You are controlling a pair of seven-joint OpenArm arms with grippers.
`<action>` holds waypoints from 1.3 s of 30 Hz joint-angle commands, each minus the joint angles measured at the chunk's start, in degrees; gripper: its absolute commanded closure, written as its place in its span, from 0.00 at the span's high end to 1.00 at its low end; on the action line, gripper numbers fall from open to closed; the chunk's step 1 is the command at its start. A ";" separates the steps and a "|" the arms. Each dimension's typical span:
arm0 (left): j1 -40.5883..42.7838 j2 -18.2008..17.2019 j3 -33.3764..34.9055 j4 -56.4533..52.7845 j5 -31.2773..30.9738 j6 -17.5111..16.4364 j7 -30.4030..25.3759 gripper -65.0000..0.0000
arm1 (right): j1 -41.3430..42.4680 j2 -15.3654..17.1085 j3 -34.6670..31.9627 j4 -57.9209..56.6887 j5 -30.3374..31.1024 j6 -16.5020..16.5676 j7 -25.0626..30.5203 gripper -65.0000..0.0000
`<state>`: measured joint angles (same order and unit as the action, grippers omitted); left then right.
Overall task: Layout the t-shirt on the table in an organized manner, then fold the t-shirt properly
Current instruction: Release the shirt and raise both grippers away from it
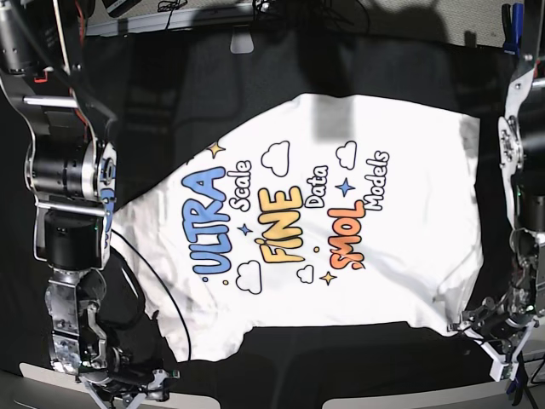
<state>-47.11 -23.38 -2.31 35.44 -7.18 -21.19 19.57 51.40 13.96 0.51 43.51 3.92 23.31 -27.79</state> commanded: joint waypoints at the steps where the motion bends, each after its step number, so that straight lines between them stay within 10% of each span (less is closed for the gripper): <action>1: -2.49 -0.81 -0.22 0.90 -0.68 0.15 -0.76 0.50 | 2.71 0.17 0.26 1.07 1.88 -0.20 0.81 0.48; 5: -2.43 -1.66 -0.22 1.03 -7.76 -4.98 5.33 0.50 | 2.69 0.15 0.26 1.09 5.53 0.68 -4.50 0.43; 8: -2.23 -2.40 -0.22 1.09 -14.51 -15.39 11.10 0.50 | 2.34 0.15 0.26 1.11 5.68 7.41 -5.95 0.42; 11: -1.07 -2.67 -0.22 3.30 -18.99 -18.80 14.10 0.50 | 1.57 0.22 0.26 1.40 9.11 16.06 -6.19 0.42; 18: 10.29 -2.71 -0.22 24.79 -19.26 -18.81 18.88 0.49 | -3.43 0.17 0.26 7.69 11.72 16.69 -9.29 0.42; 26: 28.79 -2.71 -0.22 58.45 -11.82 -4.37 20.87 0.49 | -25.11 0.22 0.24 36.59 12.90 16.69 -15.17 0.42; 32: 45.97 -2.67 -0.22 78.05 -10.23 -2.75 23.67 0.49 | -46.31 0.55 0.20 59.82 14.62 16.69 -16.00 0.42; 39: 64.59 -2.67 -0.22 85.64 -10.21 -2.95 18.32 0.49 | -62.05 9.01 -2.60 70.88 15.96 16.69 -15.80 0.42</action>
<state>17.93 -25.45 -2.22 119.98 -16.97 -24.29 38.92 -11.40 22.81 -2.39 113.38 19.16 39.77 -44.69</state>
